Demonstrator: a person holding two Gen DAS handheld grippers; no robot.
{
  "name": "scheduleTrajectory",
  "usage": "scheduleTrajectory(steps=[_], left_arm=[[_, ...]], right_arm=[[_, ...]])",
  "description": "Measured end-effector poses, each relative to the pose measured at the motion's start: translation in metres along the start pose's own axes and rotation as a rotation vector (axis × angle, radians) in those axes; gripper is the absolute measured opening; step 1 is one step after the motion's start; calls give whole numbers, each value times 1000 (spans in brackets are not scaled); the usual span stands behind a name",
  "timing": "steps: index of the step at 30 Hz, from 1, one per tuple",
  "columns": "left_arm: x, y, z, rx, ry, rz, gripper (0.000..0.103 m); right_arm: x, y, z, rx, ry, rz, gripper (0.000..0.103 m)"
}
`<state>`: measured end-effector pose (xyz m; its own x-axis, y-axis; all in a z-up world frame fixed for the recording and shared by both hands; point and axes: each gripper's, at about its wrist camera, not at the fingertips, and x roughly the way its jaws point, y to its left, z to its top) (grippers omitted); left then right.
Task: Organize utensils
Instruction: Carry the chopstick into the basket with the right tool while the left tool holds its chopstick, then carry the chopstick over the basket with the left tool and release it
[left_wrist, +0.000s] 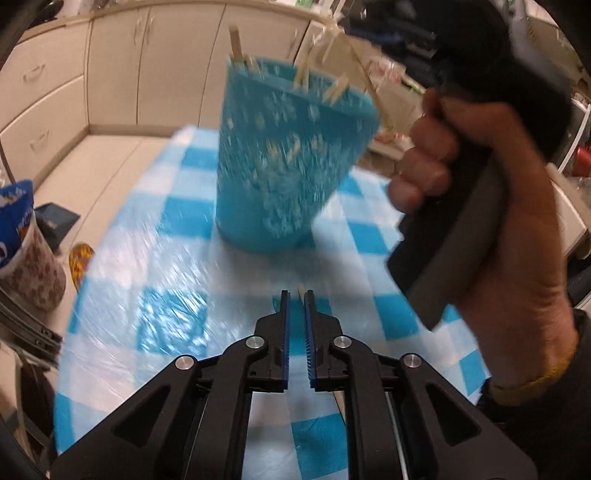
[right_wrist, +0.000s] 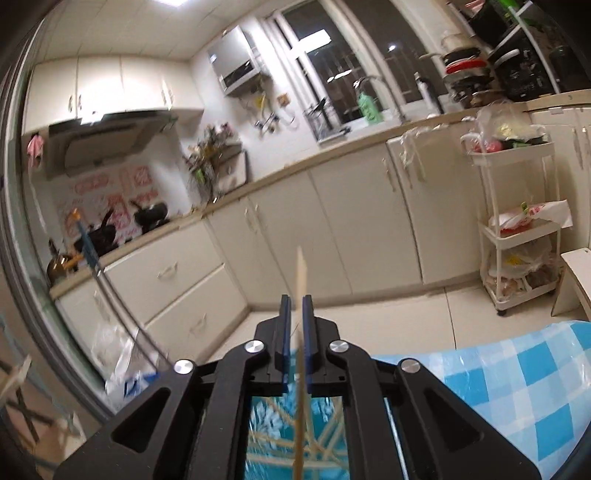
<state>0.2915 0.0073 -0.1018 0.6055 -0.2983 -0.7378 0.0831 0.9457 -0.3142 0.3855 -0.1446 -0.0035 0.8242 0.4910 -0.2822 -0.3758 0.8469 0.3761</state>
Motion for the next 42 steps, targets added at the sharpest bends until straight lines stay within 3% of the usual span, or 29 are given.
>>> scheduleTrajectory(steps=[1,2,8,18,21,25,33,36,37,42], left_arm=[[4,-2,-2,2,10,2,8],[9,-6,-4,10,21,9,8],[30,-27,-12,45,72,43,11],[67,-54,-21,153,141,173,8],[67,-57,-21,171,148,148,6],[53,-52,-20,165,139,68,5],[-50,-20,9,169,-62,-118,5],[-94,-11,42,157,-180,-167,5],[-103,-10,51,153,-211,-174,5],[-149,-12,107,153,-426,-176,5]], right_arm=[[-3,-1,-3,-11,6,5,23],[-8,-3,-5,-20,5,9,26],[-33,-34,-1,41,12,23,33],[-34,-78,-13,203,134,51,37],[-26,-70,2,164,147,58,37],[8,-53,24,74,261,71,38],[84,-67,36,147,543,153,38],[100,-72,32,170,592,211,19],[102,-72,32,173,597,224,7],[87,-81,40,226,515,247,6]])
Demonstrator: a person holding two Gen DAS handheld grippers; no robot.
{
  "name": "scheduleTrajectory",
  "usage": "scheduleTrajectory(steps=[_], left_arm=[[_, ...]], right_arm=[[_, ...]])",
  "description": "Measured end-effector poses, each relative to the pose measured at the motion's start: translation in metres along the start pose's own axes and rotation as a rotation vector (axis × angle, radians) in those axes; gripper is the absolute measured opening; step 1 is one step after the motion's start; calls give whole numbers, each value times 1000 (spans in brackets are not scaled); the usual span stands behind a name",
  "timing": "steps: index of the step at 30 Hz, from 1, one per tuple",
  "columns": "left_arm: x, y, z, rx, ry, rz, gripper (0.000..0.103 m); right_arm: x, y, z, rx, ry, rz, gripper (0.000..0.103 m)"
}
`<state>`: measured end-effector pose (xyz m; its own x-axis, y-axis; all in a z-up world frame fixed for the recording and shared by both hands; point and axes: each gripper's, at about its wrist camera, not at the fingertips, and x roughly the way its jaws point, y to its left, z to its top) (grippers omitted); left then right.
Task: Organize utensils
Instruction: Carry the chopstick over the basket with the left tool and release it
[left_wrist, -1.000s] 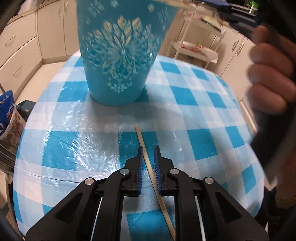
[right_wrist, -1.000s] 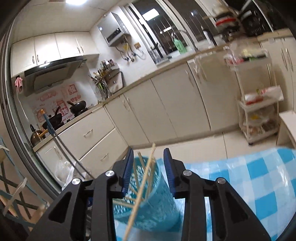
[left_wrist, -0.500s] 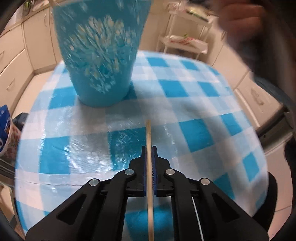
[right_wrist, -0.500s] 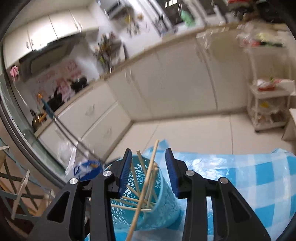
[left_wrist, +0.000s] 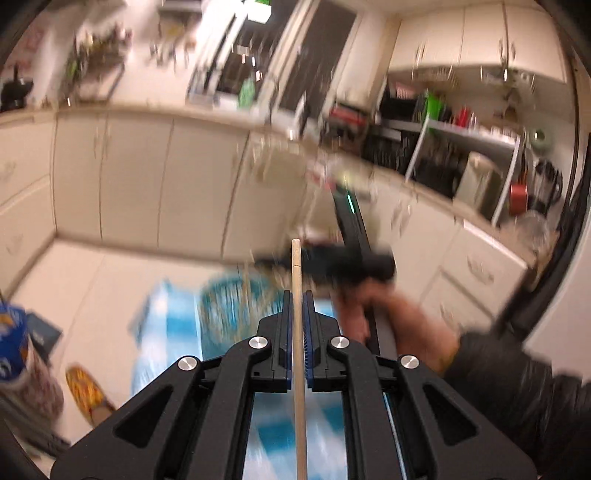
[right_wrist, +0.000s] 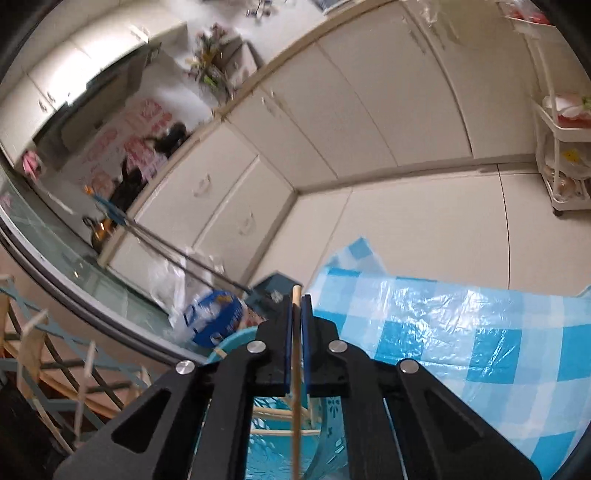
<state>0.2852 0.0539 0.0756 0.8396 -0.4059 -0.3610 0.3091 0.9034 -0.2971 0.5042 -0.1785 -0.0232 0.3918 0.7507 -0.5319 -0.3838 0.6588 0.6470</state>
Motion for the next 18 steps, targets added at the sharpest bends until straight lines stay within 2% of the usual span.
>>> scheduleTrajectory(steps=[3,6,9,12,15,18], left_arm=[[11,8,25,-36,-102,22,5],[32,18,40,-115,-193,42,5],[55,22,50,-130,-292,133,5],[75,25,51,-151,-347,195,5],[88,19,47,-126,-364,252,5],[96,13,39,-93,-372,304,5]], right_arm=[[-19,0,1,35,-74,50,6],[-35,5,-2,58,-154,88,6],[-51,14,-3,60,-260,83,6],[-68,25,-2,75,-434,71,6],[-74,35,-9,96,-609,11,6],[-63,41,-18,92,-655,-51,6]])
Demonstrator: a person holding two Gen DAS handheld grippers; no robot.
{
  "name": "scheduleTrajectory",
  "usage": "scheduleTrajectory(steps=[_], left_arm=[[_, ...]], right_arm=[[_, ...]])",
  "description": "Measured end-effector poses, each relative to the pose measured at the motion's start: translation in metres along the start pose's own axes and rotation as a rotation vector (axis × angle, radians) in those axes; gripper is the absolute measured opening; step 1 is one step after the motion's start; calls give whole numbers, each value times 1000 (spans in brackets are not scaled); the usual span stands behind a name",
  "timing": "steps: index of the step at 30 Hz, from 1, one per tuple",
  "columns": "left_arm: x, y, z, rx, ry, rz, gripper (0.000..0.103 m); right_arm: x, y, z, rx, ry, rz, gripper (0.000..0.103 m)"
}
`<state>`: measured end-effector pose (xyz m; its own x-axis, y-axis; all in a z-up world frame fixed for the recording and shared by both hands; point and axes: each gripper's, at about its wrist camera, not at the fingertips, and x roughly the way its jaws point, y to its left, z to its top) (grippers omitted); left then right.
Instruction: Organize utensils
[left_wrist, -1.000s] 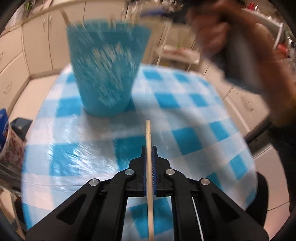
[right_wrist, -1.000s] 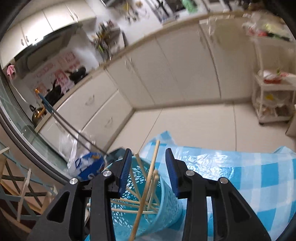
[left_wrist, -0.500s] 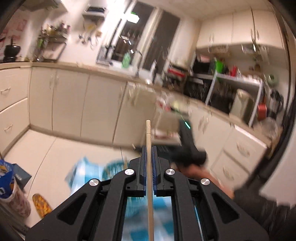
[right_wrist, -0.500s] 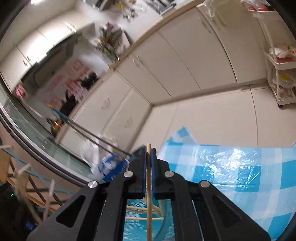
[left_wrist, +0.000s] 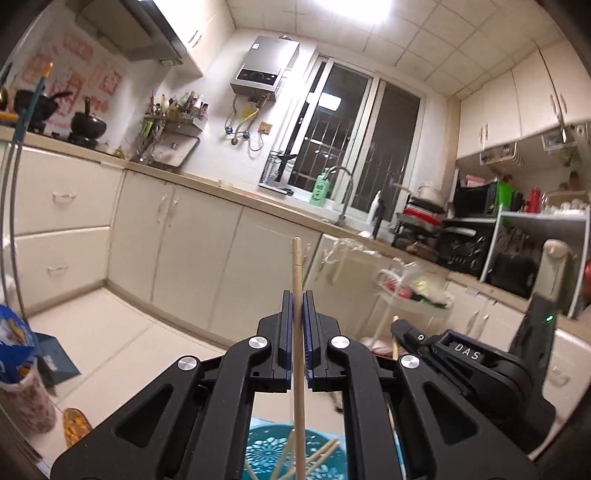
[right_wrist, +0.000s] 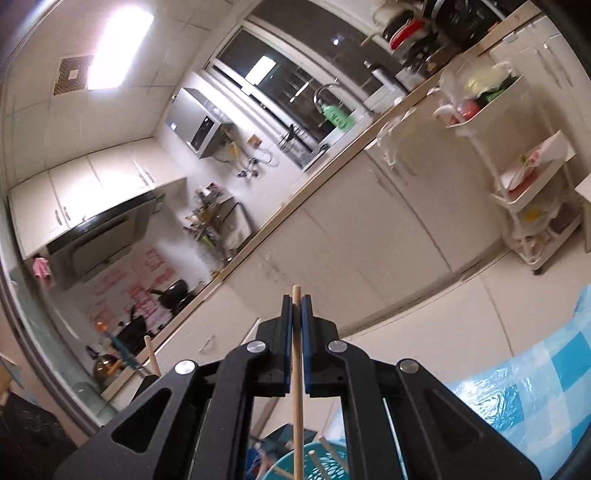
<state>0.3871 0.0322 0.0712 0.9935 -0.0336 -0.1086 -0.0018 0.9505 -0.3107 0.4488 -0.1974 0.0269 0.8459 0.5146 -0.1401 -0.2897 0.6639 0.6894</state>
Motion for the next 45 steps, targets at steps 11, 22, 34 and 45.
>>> scheduleTrajectory(steps=[11,22,34,45], left_arm=[[7,2,-54,88,174,38,5],[-57,12,-73,170,305,177,63],[-164,-29,-70,332,357,230,95],[-249,-36,-39,271,373,208,95]], right_arm=[[5,5,-53,-213,176,-68,9],[-109,-38,-91,-176,285,-163,39],[-222,5,-157,-214,337,-269,65],[-290,48,-170,-258,341,-301,73]])
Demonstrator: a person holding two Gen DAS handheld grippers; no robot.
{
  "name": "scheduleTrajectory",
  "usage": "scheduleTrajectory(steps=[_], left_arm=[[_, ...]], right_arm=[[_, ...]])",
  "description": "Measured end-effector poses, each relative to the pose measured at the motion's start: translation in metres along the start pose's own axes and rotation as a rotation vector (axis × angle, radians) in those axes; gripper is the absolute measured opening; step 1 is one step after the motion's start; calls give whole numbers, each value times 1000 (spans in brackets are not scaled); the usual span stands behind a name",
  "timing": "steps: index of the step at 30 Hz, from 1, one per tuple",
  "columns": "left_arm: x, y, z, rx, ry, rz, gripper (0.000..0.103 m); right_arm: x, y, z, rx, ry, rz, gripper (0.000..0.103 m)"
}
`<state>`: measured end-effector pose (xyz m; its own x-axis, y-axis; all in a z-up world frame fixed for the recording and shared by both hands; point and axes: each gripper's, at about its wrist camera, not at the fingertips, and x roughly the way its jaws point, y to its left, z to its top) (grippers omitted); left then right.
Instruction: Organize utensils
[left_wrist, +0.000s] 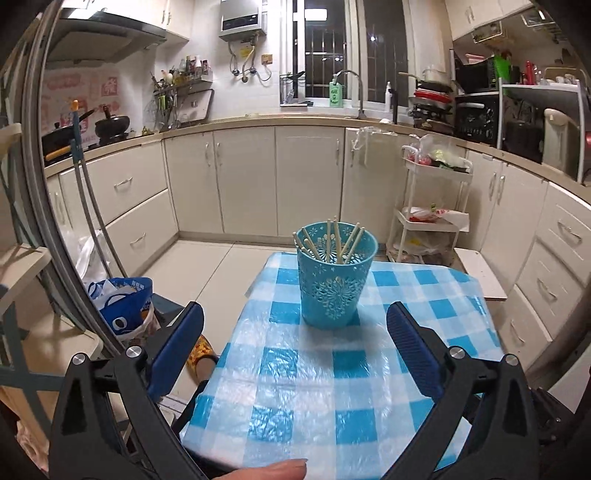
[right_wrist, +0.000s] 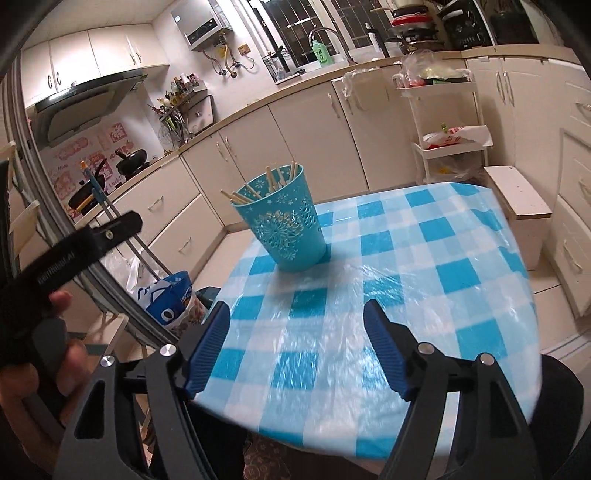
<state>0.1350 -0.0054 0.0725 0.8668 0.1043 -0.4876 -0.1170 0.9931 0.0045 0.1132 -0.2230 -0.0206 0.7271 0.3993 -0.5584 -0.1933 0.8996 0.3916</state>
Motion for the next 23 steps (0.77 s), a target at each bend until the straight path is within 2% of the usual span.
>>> scheduleTrajectory(steps=[6,10,15,18,23], left_arm=[[-32,5,-2,6,-9,-13,95],[-52,1,-10,40,-54,-9,95],[-63,-7,-25,50,0,-43,95],[-65,-10,-38,58,42,-35,95],[-76,-8,-63,36,53,-11,95]], right_arm=[[-28,10,-29,-12,16,-31,74],[-44,23,-50,-48,7,-49,76],[-58,32,-70,-58,-12,-63,82],[-60,32,-72,-51,-18,-83,87],[-71,37,-79,-65,-41,-119,95]])
